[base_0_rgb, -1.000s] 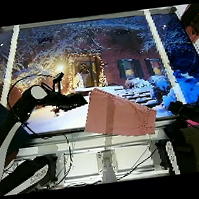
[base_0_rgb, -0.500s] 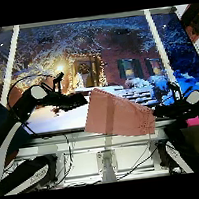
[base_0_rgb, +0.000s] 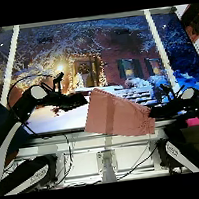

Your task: Fold the clothes and pants, and hang the long-sleeved shirts on hangers.

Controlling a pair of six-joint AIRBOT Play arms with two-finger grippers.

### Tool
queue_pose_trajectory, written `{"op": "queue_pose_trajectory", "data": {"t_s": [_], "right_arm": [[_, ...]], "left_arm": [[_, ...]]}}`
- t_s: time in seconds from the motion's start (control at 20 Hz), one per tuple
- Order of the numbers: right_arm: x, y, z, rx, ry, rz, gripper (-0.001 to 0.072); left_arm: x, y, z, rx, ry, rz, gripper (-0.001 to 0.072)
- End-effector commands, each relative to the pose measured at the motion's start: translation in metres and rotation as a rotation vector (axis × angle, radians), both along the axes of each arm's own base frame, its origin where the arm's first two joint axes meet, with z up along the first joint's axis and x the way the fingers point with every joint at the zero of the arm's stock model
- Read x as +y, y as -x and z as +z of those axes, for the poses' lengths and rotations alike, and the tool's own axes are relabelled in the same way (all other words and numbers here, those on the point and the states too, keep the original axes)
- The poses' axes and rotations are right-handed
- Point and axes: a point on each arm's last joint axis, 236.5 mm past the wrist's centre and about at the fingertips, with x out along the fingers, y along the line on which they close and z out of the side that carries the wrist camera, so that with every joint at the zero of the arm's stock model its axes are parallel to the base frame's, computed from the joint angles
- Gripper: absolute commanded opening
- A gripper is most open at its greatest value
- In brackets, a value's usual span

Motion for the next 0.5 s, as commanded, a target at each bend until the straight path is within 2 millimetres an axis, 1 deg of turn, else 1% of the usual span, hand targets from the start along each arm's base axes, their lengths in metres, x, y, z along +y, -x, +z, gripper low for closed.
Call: {"op": "queue_pose_trajectory", "data": {"t_s": [0.0,0.05,0.1,0.15,0.2,0.3,0.35,0.4,0.45], "right_arm": [[0.02,-0.002,-0.014,0.073,-0.106,-0.038,0.0549],[0.024,-0.003,-0.019,0.088,-0.128,-0.052,0.0472],[0.03,-0.006,-0.02,0.09,-0.16,-0.061,0.0426],[0.038,-0.012,-0.02,0.071,-0.199,-0.065,0.0374],[0.044,-0.023,-0.018,0.032,-0.228,-0.083,0.0332],[0.054,-0.051,-0.011,-0.072,-0.284,-0.133,0.0328],[0.06,-0.064,-0.005,-0.125,-0.321,-0.149,0.0302],[0.066,-0.077,0.002,-0.179,-0.36,-0.17,0.0193],[0.069,-0.09,0.008,-0.22,-0.39,-0.205,0.0122]], "left_arm": [[0.0,0.0,0.0,-0.001,0.001,0.001,0.0646],[0.0,0.0,0.0,-0.001,0.001,0.001,0.0646],[0.0,0.0,0.0,-0.001,0.001,0.001,0.0646],[0.0,0.0,0.0,-0.001,0.001,0.001,0.0646],[0.0,0.0,0.0,-0.001,0.001,0.002,0.0646],[0.0,0.0,0.001,0.0,0.003,0.002,0.0646],[0.0,0.0,0.001,0.0,0.003,0.002,0.0646],[0.0,0.0,0.001,0.0,0.003,0.002,0.0646],[0.0,0.0,0.001,0.0,0.003,0.002,0.0646]]}}
